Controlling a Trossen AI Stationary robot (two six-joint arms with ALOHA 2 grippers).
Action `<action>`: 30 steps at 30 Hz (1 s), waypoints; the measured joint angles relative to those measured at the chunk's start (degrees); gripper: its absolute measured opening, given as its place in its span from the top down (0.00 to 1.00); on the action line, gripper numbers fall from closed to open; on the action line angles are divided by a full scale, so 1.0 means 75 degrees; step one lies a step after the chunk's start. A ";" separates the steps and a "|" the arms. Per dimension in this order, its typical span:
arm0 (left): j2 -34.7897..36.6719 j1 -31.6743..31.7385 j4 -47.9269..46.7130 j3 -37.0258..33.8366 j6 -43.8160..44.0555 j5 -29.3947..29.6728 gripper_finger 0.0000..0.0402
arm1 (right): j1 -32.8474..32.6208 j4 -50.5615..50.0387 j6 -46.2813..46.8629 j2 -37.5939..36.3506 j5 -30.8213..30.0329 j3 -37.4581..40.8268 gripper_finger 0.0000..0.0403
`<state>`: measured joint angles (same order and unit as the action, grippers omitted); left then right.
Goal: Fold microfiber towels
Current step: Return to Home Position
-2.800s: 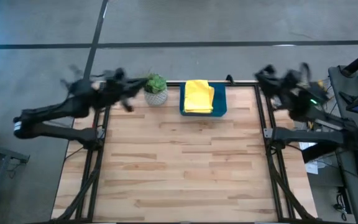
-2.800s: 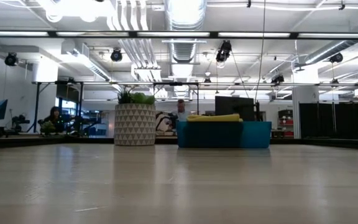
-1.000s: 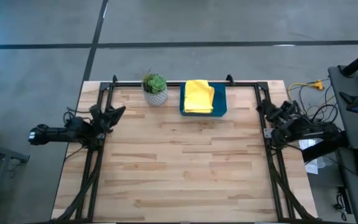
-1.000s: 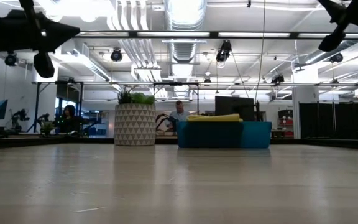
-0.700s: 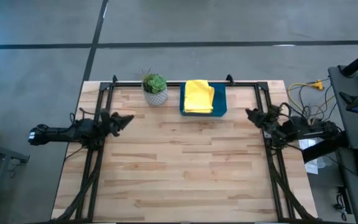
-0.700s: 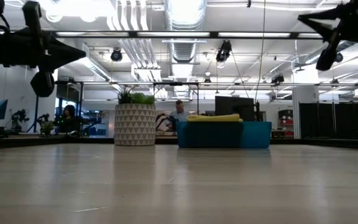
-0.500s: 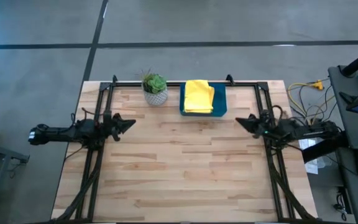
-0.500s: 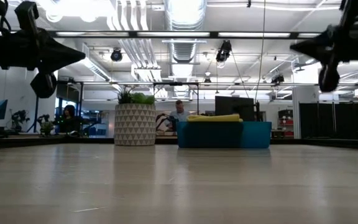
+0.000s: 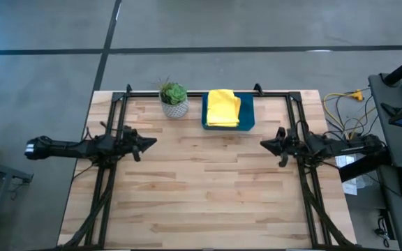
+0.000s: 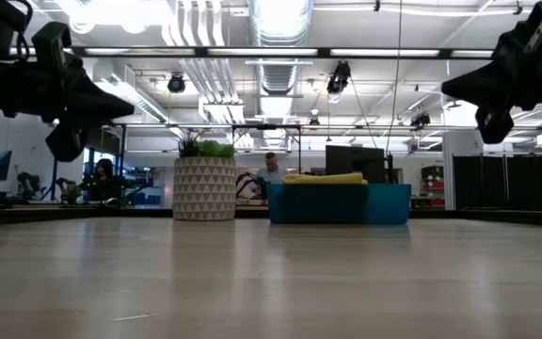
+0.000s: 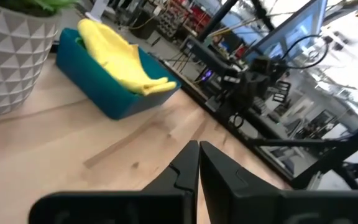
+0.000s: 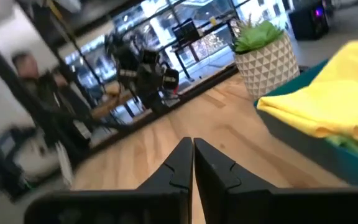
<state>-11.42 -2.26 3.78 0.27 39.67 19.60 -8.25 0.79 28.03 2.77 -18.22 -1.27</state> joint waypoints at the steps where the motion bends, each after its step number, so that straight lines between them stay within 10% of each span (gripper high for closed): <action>1: -0.0085 0.0000 0.0004 0.0000 -0.0003 -0.0001 1.00 | 0.0000 -0.0010 -0.0255 0.0029 0.0031 -0.0002 0.98; 30: -0.1380 0.0000 0.0025 -0.0001 0.0023 0.0016 1.00 | 0.0000 -0.0015 -0.0716 0.0101 0.0033 -0.0002 0.98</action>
<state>-21.77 -2.26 3.97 0.27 39.84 19.73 -8.25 0.67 22.65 3.53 -17.98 -1.28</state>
